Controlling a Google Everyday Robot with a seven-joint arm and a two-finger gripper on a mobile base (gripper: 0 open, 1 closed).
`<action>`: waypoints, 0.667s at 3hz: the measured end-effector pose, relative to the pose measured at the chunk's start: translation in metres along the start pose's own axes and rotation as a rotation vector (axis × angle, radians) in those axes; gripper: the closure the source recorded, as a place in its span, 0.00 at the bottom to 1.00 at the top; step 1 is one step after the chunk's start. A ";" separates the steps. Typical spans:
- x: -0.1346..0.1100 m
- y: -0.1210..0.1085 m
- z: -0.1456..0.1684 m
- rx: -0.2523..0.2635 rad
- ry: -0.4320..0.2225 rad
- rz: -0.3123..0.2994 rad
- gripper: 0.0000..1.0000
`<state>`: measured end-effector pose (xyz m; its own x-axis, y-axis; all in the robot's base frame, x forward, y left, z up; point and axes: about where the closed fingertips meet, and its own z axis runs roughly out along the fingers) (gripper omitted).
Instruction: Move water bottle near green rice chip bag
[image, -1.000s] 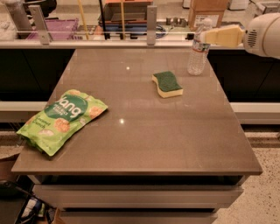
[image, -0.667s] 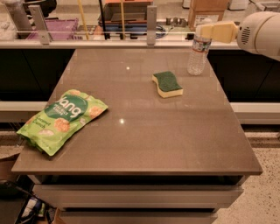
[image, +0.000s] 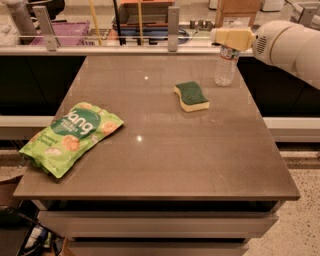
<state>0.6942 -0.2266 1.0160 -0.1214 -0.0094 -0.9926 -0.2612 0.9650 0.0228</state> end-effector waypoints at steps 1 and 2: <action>0.008 0.000 0.020 -0.015 -0.009 0.020 0.00; 0.014 -0.013 0.038 -0.009 -0.019 0.030 0.00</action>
Offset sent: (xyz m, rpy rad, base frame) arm 0.0641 -0.0174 -0.0304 0.0496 -0.0168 -0.0113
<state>0.7324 -0.2292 0.9974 -0.1112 0.0247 -0.9935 -0.2667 0.9623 0.0538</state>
